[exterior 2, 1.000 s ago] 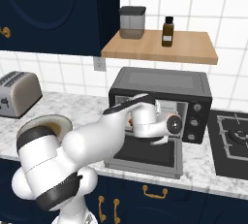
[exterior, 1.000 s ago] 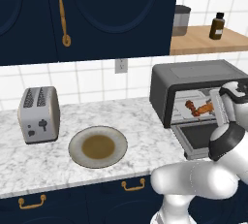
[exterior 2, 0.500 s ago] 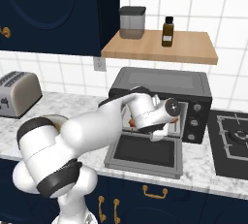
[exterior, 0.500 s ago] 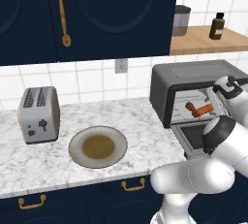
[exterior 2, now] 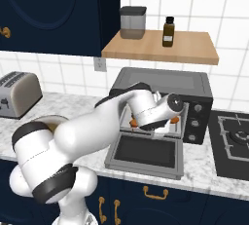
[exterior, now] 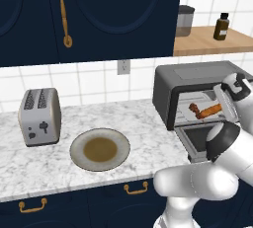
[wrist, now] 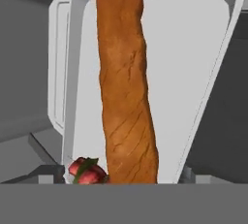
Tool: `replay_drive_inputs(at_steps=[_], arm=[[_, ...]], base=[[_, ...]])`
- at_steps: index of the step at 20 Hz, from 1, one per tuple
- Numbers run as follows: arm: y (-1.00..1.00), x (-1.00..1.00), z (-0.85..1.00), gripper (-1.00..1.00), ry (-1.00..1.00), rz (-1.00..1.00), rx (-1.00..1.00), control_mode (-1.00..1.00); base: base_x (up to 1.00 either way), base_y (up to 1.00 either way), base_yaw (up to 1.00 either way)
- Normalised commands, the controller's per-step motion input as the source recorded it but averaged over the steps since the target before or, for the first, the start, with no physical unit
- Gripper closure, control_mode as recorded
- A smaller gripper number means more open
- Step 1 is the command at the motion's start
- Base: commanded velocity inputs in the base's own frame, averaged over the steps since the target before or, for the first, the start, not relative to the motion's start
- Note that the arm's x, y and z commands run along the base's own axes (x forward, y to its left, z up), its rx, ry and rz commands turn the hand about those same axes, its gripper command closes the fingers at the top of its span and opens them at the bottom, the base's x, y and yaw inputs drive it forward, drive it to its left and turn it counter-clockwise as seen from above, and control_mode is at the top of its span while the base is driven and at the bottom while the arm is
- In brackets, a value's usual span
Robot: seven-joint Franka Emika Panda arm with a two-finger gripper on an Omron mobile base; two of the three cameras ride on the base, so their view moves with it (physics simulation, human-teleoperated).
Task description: Pick up the kebab skewer and baguette bread, and place them inside the toaster oven. Close the toaster oven door and start by setting the timer.
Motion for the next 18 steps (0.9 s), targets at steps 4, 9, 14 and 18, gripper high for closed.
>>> replay_drive_inputs(at_steps=[4, 9, 14, 18], arm=[[0.0, -0.38, 0.14, -1.0, 0.0, 0.0, -0.01, -1.0], [-0.07, -0.81, 0.12, -1.0, 0.02, 0.0, 0.0, -1.0], [0.08, -0.58, 0.05, -1.0, 0.31, 0.0, -0.04, -1.0], [0.08, -0.06, -0.12, -1.0, 0.36, 0.0, -0.09, -1.0]], base=[[0.0, 0.0, 0.0], [0.0, 0.0, 0.0], [0.0, 0.0, 0.0], [0.0, 0.0, 0.0]])
